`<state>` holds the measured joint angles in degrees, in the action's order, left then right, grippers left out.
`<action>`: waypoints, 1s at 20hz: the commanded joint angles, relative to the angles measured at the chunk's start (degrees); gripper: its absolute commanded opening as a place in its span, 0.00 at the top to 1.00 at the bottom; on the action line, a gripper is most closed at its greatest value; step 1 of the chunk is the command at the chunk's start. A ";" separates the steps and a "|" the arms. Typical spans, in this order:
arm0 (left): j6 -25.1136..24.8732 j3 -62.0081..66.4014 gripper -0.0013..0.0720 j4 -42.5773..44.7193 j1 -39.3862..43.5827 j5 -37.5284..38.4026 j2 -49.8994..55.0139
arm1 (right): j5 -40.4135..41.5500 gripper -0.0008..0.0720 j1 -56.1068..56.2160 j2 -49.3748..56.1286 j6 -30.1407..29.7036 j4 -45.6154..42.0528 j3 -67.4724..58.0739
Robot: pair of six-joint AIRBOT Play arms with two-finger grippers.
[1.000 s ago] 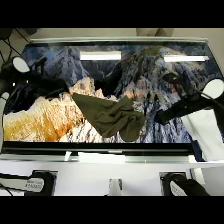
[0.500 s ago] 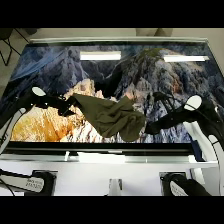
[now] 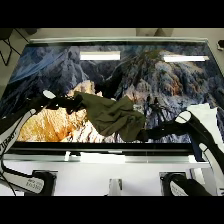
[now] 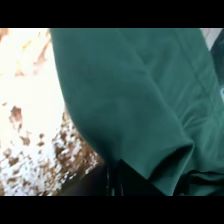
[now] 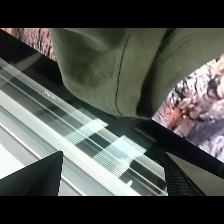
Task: Fold the shirts.
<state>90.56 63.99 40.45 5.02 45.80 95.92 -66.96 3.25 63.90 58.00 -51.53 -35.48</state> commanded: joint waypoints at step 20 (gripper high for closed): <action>-22.84 19.74 0.94 1.11 0.02 -7.21 -33.62 | 8.22 0.96 10.88 -14.67 6.75 -29.09 -36.81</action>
<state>70.50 76.29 40.97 5.04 43.79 69.38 -56.29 14.06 57.12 62.67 -66.78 -59.70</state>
